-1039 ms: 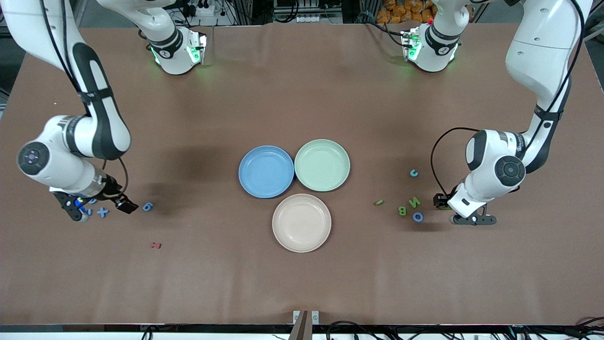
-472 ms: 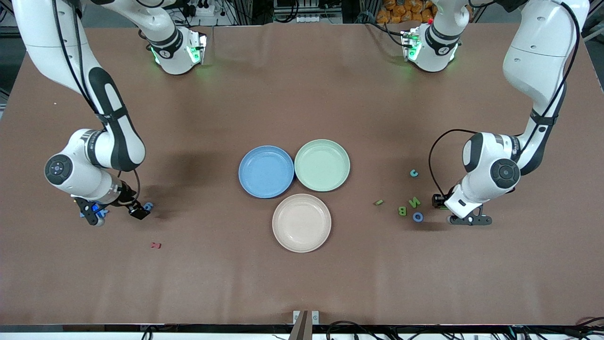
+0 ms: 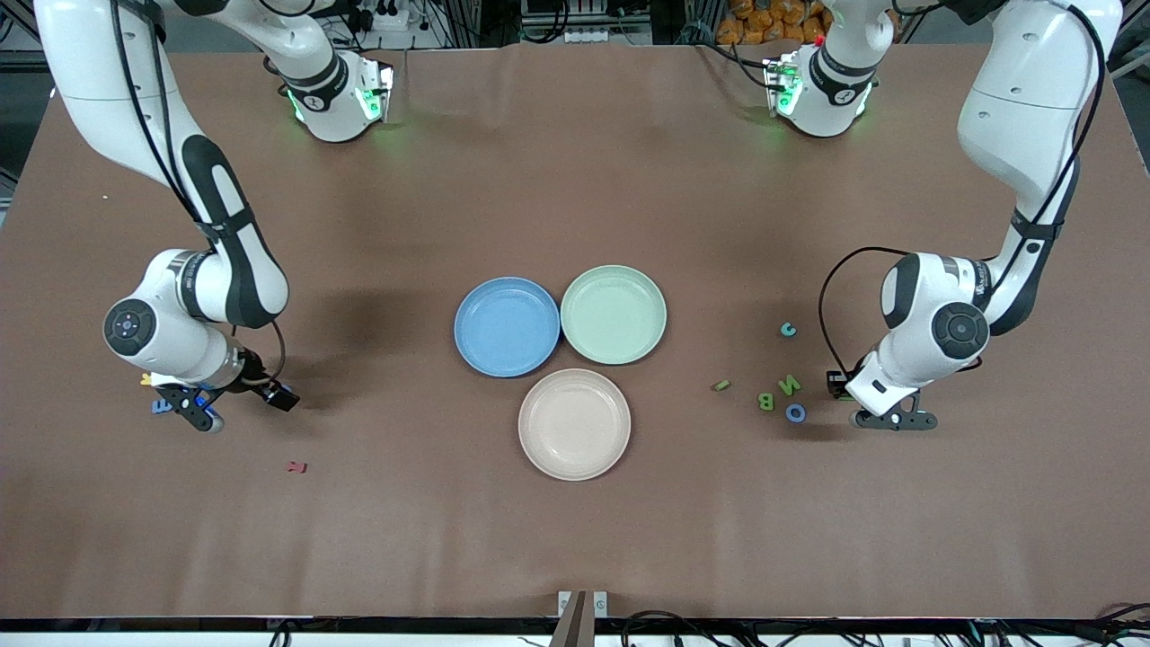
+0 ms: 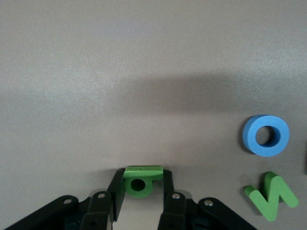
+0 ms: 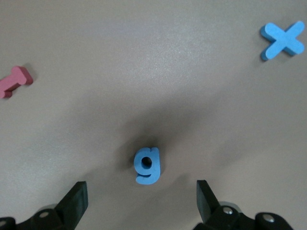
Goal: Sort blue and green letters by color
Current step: 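Carry the green letter onto the green plate and open the left gripper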
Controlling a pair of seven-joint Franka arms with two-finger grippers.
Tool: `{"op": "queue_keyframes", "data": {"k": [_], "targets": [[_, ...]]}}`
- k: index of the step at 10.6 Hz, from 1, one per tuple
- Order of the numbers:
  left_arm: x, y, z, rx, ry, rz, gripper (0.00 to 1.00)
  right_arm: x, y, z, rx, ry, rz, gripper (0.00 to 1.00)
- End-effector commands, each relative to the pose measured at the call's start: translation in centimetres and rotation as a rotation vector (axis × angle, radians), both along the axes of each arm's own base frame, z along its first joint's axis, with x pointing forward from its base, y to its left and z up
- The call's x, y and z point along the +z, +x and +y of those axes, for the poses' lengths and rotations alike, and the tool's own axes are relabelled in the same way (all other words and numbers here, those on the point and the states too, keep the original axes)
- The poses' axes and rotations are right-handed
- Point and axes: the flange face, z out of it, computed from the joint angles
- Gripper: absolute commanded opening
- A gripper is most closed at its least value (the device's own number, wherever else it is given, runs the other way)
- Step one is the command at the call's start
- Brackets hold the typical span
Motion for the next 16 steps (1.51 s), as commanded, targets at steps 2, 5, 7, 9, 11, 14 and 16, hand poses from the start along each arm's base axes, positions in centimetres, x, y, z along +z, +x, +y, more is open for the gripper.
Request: {"op": "queue_keyframes", "data": {"k": [2,5,7,9,11,14,16], "targets": [[5.1,0.6,-3.1,-0.037,0.006,-0.047,0.0,-1.1,0.0,-0.5,0.027,0.003,-0.02,1.0],[9.9,-1.4,-12.6,0.013,-0.059,-0.037,0.0,-1.6,0.0,-0.8,0.017,0.001,-0.028,1.0],[11.1,-3.4,-19.3,0.009,-0.105,-0.041,0.0,-2.0,0.1,-0.8,0.011,-0.003,-0.037,1.0],[11.7,-6.1,-26.7,0.019,-0.12,-0.046,0.0,-2.4,0.0,-0.6,0.012,-0.005,-0.037,0.9],[10.8,-8.5,-32.4,0.057,-0.14,-0.024,0.0,-3.1,-0.3,-0.5,0.014,-0.01,-0.041,0.73],[8.7,-11.4,-37.3,0.102,-0.128,0.004,0.42,-3.1,-0.3,-0.5,0.011,-0.01,-0.041,0.31],[7.6,-11.2,-37.0,0.106,-0.116,0.011,1.0,-3.0,-0.3,-0.3,0.014,-0.009,-0.041,0.12]]}}
